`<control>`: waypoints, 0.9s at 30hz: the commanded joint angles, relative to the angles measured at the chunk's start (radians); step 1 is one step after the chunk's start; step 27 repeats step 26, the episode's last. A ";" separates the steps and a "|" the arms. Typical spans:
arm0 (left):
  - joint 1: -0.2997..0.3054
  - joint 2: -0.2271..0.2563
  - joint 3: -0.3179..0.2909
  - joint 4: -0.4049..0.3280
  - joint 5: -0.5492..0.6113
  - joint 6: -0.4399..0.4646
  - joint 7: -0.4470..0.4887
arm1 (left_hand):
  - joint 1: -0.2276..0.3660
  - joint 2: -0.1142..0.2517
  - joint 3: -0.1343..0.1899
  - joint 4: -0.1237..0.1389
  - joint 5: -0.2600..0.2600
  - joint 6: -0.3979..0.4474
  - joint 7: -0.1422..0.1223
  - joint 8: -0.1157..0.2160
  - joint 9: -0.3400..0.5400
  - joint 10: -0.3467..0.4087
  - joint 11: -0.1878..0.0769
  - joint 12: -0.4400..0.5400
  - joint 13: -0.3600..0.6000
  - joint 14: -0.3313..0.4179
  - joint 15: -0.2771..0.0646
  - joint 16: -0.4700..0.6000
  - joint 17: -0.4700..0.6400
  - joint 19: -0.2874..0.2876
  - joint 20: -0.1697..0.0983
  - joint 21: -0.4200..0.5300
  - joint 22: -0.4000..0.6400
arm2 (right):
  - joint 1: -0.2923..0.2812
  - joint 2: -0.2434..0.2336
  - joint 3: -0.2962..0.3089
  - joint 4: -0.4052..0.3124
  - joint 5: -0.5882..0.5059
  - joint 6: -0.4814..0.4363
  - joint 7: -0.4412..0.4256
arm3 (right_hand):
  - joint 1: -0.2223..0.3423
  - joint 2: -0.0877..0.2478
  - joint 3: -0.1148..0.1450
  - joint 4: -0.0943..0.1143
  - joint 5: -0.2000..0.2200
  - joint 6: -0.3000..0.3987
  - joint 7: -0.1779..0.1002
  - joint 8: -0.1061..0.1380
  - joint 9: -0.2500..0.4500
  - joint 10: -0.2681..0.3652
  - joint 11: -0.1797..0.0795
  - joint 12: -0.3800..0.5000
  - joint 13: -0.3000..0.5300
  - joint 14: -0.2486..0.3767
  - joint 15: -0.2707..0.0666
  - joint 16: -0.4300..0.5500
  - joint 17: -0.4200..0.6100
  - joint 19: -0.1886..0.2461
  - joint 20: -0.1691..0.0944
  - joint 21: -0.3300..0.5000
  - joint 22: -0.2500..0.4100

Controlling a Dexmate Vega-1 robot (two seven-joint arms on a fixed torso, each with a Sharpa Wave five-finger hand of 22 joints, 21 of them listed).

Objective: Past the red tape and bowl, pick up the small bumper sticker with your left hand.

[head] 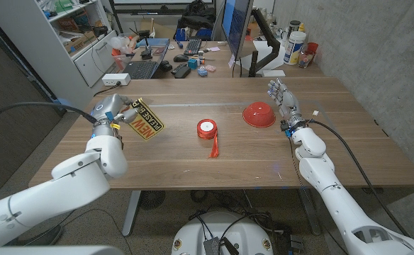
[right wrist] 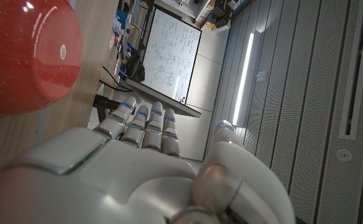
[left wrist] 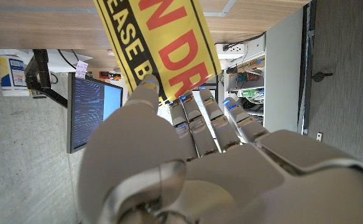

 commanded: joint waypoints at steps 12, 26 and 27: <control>0.026 0.001 -0.030 0.019 0.023 -0.053 -0.018 | 0.003 0.006 0.000 0.006 -0.005 0.011 0.001 -0.005 0.004 0.013 0.000 0.000 0.005 0.010 -0.024 -0.004 0.004 0.004 0.006 -0.001 0.001 | -0.006 -0.010 -0.021 -0.025 -0.014 -0.014 -0.026 | -0.006 0.004 0.002 -0.004 0.006 0.009 -0.003 0.002 0.006 0.010 -0.002 -0.001 0.003 0.011 -0.001 0.003 0.004 -0.002 -0.002 0.002 0.005; 0.042 -0.017 -0.051 0.030 0.025 -0.066 -0.027 | 0.005 0.004 -0.001 0.005 -0.006 0.013 0.002 -0.008 0.004 0.015 0.001 -0.002 0.006 0.011 -0.023 -0.004 0.003 0.003 0.007 -0.001 0.001 | 0.018 -0.012 -0.031 -0.017 -0.020 -0.031 -0.018 | -0.007 0.004 0.002 -0.004 0.006 0.009 -0.003 0.002 0.006 0.009 -0.003 -0.001 0.003 0.012 -0.001 0.003 0.004 -0.002 -0.001 0.002 0.005; 0.042 -0.017 -0.051 0.030 0.025 -0.066 -0.027 | 0.005 0.004 -0.001 0.005 -0.006 0.013 0.002 -0.008 0.004 0.015 0.001 -0.002 0.006 0.011 -0.023 -0.004 0.003 0.003 0.007 -0.001 0.001 | 0.018 -0.012 -0.031 -0.017 -0.020 -0.031 -0.018 | -0.007 0.004 0.002 -0.004 0.006 0.009 -0.003 0.002 0.006 0.009 -0.003 -0.001 0.003 0.012 -0.001 0.003 0.004 -0.002 -0.001 0.002 0.005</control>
